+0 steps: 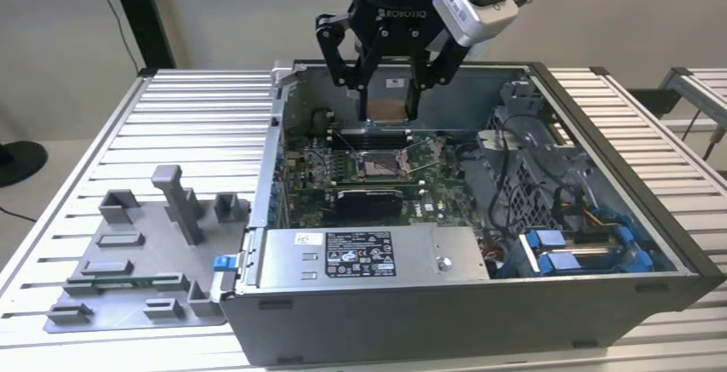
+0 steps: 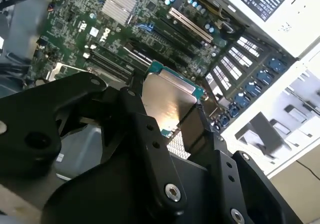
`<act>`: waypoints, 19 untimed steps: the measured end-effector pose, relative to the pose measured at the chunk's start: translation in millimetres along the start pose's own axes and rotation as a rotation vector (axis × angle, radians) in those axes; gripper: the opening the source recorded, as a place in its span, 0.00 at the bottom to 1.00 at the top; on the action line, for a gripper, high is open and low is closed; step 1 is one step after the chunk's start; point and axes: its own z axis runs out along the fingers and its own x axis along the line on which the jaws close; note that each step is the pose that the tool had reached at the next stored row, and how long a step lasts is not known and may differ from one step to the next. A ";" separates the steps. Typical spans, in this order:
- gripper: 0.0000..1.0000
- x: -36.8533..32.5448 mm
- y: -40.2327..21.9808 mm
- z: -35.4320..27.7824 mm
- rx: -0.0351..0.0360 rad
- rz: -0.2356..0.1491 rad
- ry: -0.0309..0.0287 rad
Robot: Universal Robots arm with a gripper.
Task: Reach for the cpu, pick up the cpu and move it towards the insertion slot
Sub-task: 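Pick up the cpu and move it towards the insertion slot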
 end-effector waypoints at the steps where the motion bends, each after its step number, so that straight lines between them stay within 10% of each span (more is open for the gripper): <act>1: 0.00 -1.5 -0.1 0.0 0.0001 0.000 0.0000; 11: 0.00 -2.8 0.0 0.1 0.0000 0.000 0.0000; 19: 0.00 -28.8 2.1 4.8 0.0000 0.001 0.0049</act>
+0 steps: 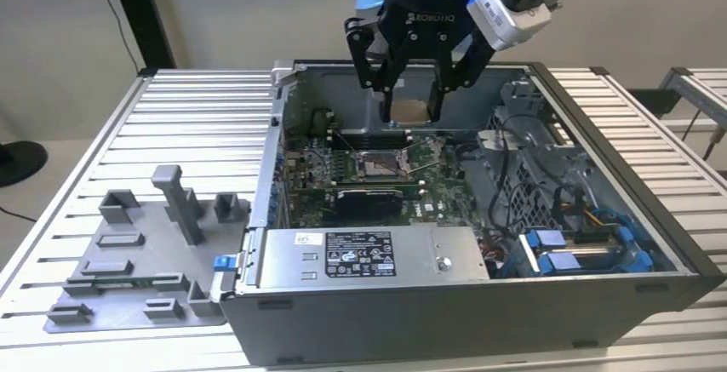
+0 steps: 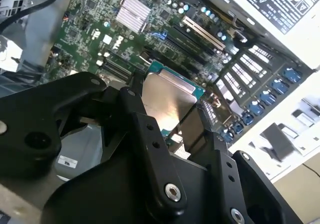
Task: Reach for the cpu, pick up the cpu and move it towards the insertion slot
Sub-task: 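Pick up the cpu and move it towards the insertion slot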
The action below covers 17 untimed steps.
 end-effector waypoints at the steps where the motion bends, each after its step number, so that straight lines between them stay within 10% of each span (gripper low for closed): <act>1: 0.00 -2.3 1.4 1.1 0.0000 0.000 0.0000; 17: 0.00 -8.2 43.3 17.1 0.0000 0.006 -0.0003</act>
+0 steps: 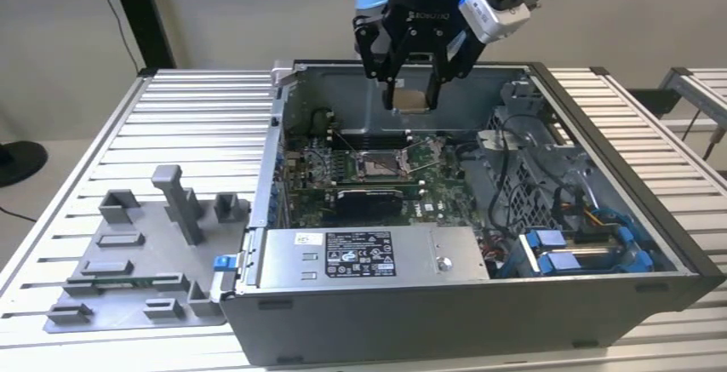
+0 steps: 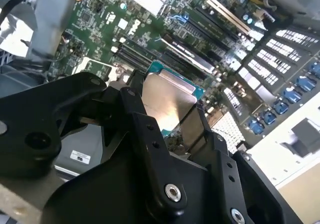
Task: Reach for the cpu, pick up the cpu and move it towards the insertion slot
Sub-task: 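Pick up the cpu and move it towards the insertion slot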
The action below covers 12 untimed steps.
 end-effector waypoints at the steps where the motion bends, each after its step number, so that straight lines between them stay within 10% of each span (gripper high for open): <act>1: 0.00 0.0 3.2 1.1 0.0001 0.000 0.0000; 12: 0.00 -0.4 36.8 12.4 0.0000 0.002 -0.0001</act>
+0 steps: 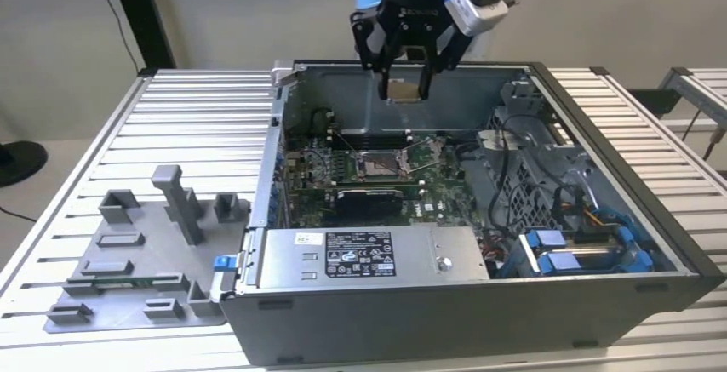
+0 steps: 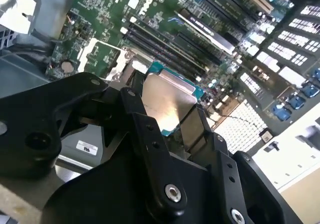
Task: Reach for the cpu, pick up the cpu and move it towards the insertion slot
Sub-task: 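Pick up the cpu and move it towards the insertion slot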
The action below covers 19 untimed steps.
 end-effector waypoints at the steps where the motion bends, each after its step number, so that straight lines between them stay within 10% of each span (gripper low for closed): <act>1: 0.00 0.0 3.0 0.8 0.0000 0.000 0.0000; 19: 0.00 -0.3 46.8 9.5 -0.0002 0.011 -0.0004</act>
